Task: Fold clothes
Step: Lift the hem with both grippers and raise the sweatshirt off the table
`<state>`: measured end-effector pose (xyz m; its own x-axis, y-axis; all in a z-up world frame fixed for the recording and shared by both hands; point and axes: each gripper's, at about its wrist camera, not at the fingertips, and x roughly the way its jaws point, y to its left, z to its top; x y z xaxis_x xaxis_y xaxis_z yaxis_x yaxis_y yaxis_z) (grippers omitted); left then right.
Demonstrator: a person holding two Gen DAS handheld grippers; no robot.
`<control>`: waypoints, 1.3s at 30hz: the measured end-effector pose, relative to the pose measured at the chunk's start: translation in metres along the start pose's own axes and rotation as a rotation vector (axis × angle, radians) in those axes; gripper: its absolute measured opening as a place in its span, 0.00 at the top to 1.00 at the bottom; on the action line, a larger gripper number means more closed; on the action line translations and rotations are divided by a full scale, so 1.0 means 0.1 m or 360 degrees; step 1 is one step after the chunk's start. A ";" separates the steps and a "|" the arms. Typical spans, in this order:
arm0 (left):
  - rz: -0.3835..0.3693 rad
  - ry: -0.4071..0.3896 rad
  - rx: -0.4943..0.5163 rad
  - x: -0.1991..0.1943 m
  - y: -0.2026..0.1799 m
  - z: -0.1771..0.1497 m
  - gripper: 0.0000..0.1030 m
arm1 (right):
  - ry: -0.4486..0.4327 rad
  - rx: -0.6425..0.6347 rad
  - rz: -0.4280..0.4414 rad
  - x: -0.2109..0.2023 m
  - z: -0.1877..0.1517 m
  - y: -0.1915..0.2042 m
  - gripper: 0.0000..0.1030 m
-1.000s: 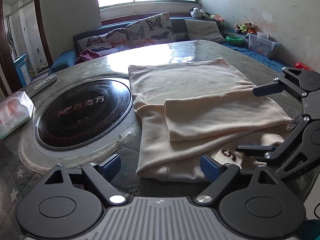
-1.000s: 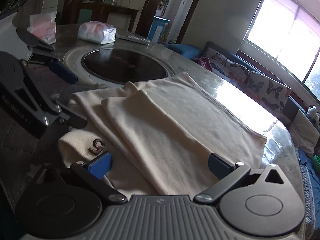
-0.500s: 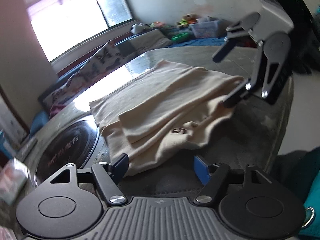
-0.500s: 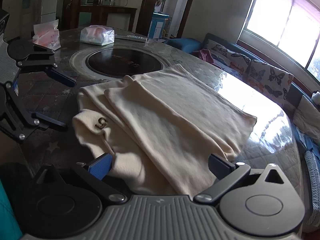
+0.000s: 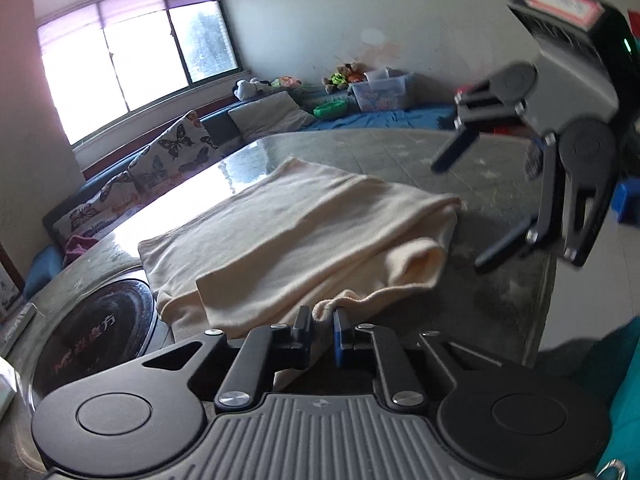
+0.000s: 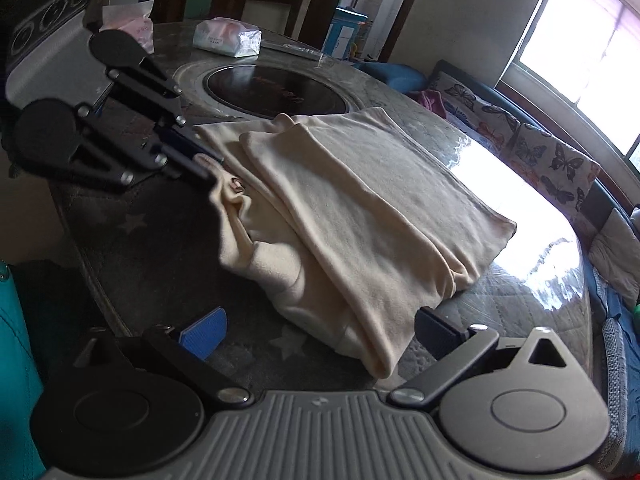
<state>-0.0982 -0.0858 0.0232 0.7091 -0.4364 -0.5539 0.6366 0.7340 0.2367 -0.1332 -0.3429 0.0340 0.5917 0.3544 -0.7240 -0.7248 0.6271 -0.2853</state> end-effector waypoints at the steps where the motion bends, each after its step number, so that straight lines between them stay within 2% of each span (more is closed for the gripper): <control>1: 0.0000 -0.0007 -0.0025 0.00 0.04 0.03 0.90 | -0.0010 -0.0002 0.0000 0.02 0.01 0.01 0.07; 4: -0.0016 -0.0040 -0.0118 0.00 0.15 0.14 0.91 | -0.0038 -0.0012 0.0003 0.09 0.04 0.03 0.10; 6: -0.0031 -0.0061 -0.0193 0.00 0.23 0.21 0.91 | -0.0054 -0.0020 0.0005 0.16 0.07 0.04 0.18; 8: -0.0036 -0.0072 -0.0242 0.04 0.30 0.26 0.91 | -0.0080 -0.0010 0.0003 0.22 0.09 0.03 0.20; 10: -0.0038 -0.0070 -0.0259 0.08 0.33 0.29 0.91 | -0.0102 0.0023 0.0000 0.27 0.12 0.00 0.33; 11: -0.0043 -0.0069 -0.0267 0.09 0.34 0.28 0.91 | -0.0108 0.0046 0.0003 0.29 0.14 -0.02 0.46; 12: -0.0048 -0.0069 -0.0274 0.10 0.34 0.28 0.91 | -0.0107 0.0073 0.0013 0.31 0.16 -0.05 0.53; 16: -0.0023 -0.0063 -0.0237 0.03 0.30 0.20 0.87 | -0.0102 0.0153 0.0068 0.36 0.22 -0.16 0.66; 18: -0.0010 -0.0059 -0.0218 -0.01 0.28 0.16 0.86 | -0.0103 0.0190 0.0102 0.36 0.24 -0.22 0.76; 20: 0.0002 -0.0056 -0.0199 -0.05 0.26 0.12 0.82 | -0.0109 0.0241 0.0134 0.35 0.27 -0.28 0.80; 22: 0.0026 -0.0046 -0.0180 -0.08 0.24 0.07 0.68 | -0.0115 0.0296 0.0150 0.35 0.29 -0.32 0.83; 25: 0.0071 -0.0024 -0.0132 -0.11 0.23 -0.02 0.57 | -0.0132 0.0375 0.0168 0.34 0.33 -0.40 0.85; 29: 0.0140 0.0017 -0.0036 -0.09 0.21 -0.12 0.57 | -0.0157 0.0415 0.0165 0.32 0.36 -0.45 0.86; 32: 0.0161 0.0045 0.0023 -0.03 0.23 -0.18 0.61 | -0.0168 0.0427 0.0158 0.31 0.37 -0.47 0.87; 34: 0.0151 0.0031 0.0008 -0.08 0.23 -0.16 0.80 | -0.0173 0.0430 0.0147 0.31 0.36 -0.46 0.89; 36: 0.0141 0.0016 -0.0007 -0.12 0.24 -0.15 0.90 | -0.0180 0.0434 0.0141 0.30 0.35 -0.44 0.91; 39: 0.0126 -0.0006 -0.0030 -0.19 0.25 -0.13 0.95 | -0.0193 0.0444 0.0140 0.28 0.33 -0.42 0.91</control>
<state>-0.0997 -0.0527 0.0290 0.7581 -0.3786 -0.5310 0.5728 0.7758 0.2646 -0.0744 -0.3367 0.0467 0.5812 0.4854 -0.6531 -0.6602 0.7505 -0.0297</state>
